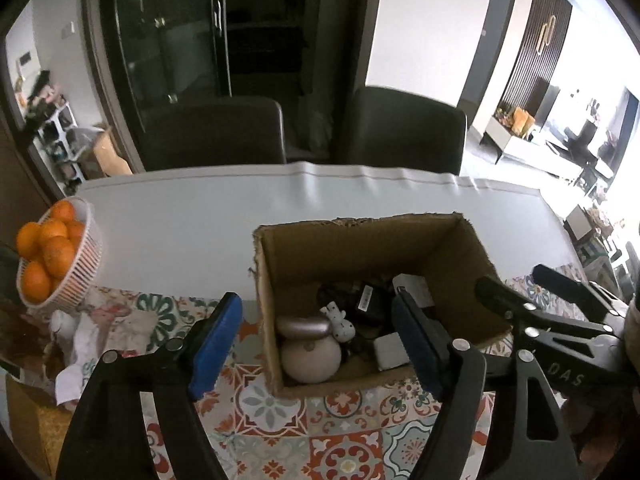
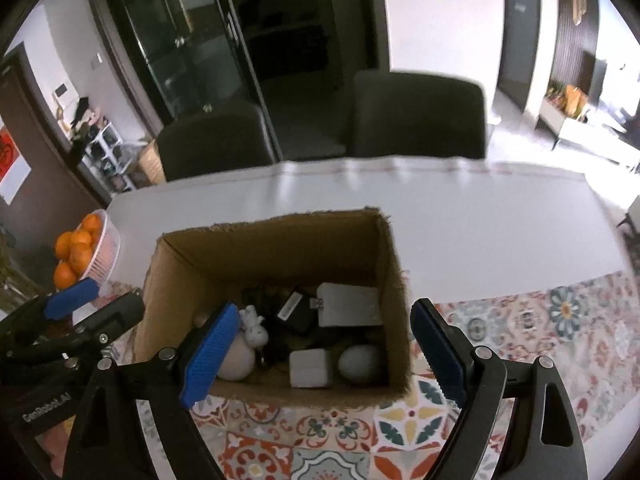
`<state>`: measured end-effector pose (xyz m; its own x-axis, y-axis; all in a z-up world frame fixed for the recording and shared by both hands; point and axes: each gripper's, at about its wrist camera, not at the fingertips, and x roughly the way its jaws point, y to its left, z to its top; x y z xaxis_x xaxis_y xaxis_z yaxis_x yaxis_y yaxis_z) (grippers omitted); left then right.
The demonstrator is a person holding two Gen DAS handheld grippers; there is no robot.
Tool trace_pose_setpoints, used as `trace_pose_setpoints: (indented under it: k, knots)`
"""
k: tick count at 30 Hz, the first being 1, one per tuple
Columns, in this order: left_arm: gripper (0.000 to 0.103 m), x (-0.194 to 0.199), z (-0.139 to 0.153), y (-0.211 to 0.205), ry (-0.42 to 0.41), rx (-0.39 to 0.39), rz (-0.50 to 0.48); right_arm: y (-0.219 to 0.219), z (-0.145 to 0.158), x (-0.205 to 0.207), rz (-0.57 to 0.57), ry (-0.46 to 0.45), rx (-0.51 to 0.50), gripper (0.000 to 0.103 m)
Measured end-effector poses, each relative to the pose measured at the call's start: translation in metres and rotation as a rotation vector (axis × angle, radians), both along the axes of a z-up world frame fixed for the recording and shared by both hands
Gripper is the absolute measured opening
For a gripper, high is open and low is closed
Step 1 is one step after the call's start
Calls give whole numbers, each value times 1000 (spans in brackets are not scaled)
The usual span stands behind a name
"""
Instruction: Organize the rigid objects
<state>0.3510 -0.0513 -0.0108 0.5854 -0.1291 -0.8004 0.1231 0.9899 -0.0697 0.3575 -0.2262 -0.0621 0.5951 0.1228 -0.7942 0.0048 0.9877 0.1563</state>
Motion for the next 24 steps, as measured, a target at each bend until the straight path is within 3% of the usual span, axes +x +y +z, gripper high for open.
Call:
trace_pose_setpoints:
  k: [5,10,16,24]
  knots:
    - [89,-33,24,3,-93,0,11,-1,29,-37,-57,-109,-31,89]
    - [101,-70,51,5,-235,55,54,-1,58,-76,-109,-214,-64,90]
    - [103,-113,73,7,-367,99,84,3,83,-123,-152,-330,-111,92]
    - [103,-159,88,10,-445,77,97,10,105,-183,-197,-465,-180,98]
